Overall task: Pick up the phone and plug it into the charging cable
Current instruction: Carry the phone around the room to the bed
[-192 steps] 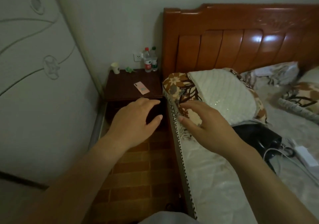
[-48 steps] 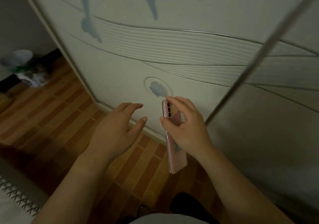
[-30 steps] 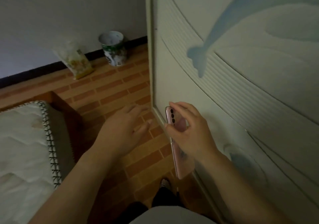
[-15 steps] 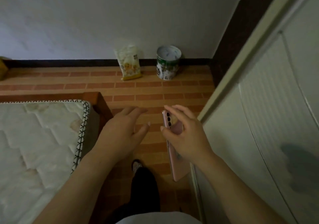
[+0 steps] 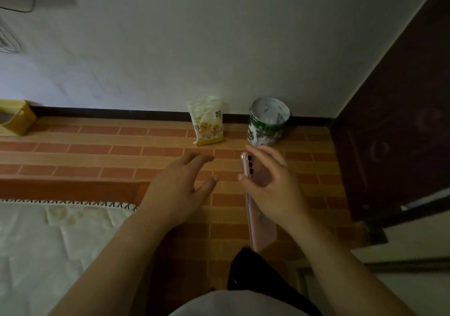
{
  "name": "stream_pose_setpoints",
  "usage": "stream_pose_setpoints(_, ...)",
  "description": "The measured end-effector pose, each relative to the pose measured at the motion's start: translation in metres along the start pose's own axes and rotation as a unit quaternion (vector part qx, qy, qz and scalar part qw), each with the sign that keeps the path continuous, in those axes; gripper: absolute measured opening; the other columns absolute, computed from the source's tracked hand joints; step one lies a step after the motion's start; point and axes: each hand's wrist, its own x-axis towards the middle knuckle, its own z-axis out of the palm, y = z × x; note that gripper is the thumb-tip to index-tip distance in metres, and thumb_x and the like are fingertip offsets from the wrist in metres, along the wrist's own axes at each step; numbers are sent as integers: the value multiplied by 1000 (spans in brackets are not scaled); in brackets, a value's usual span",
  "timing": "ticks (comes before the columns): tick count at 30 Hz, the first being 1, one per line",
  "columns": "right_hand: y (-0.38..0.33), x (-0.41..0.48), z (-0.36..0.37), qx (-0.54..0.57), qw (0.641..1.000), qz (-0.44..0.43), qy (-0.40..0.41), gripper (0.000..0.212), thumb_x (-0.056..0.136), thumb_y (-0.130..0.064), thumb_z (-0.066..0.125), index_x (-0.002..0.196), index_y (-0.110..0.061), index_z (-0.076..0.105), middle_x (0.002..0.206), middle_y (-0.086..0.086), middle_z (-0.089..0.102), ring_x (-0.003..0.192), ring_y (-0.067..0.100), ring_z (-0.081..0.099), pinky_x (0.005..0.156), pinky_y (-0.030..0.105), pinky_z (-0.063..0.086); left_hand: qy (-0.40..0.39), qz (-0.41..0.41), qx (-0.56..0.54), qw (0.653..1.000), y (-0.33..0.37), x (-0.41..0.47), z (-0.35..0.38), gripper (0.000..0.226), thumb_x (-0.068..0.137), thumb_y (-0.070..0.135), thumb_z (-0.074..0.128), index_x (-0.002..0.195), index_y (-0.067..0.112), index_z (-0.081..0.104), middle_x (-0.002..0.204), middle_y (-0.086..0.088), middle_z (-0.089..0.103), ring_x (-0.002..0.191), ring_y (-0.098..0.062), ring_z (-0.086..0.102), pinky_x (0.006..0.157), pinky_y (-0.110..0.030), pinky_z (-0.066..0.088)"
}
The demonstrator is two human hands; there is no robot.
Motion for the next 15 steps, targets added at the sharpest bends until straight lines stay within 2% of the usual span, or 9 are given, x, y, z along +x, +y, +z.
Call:
stream_pose_setpoints(4, 16, 86, 24, 11, 1000, -1, -5, 54, 76, -43, 62, 127, -42, 46, 124, -24, 37, 112, -7, 36, 85, 15, 35, 18, -23, 12, 999, -41, 74, -12, 53, 85, 55, 38, 133, 32, 40, 141, 2, 41, 65, -4, 58, 74, -33, 47)
stream_pose_setpoints(8, 28, 197, 50, 19, 999, -30, -17, 54, 77, -43, 61, 128, -43, 44, 125, -23, 38, 107, -11, 36, 79, 8, 34, 39, -32, 18, 999, -78, 166, -26, 51, 87, 52, 42, 133, 31, 40, 141, 1, 42, 65, -8, 59, 74, -36, 51)
stream_pose_setpoints(11, 29, 284, 65, 24, 997, -50, -45, 53, 78, -39, 62, 128, -40, 45, 126, -19, 40, 109, -2, 42, 81, 15, 42, 53, -55, 19, 997, -106, 230, -47, 51, 86, 52, 41, 133, 30, 40, 141, 3, 41, 65, -10, 60, 75, -37, 52)
stream_pose_setpoints(15, 23, 377, 92, 28, 993, -79, -82, 53, 79, -39, 62, 129, -39, 44, 129, -15, 41, 109, 3, 45, 77, 13, 41, 70, -97, 4, 993, -151, 287, -76, 57, 83, 56, 37, 133, 29, 41, 143, 2, 40, 65, -6, 59, 79, -37, 51)
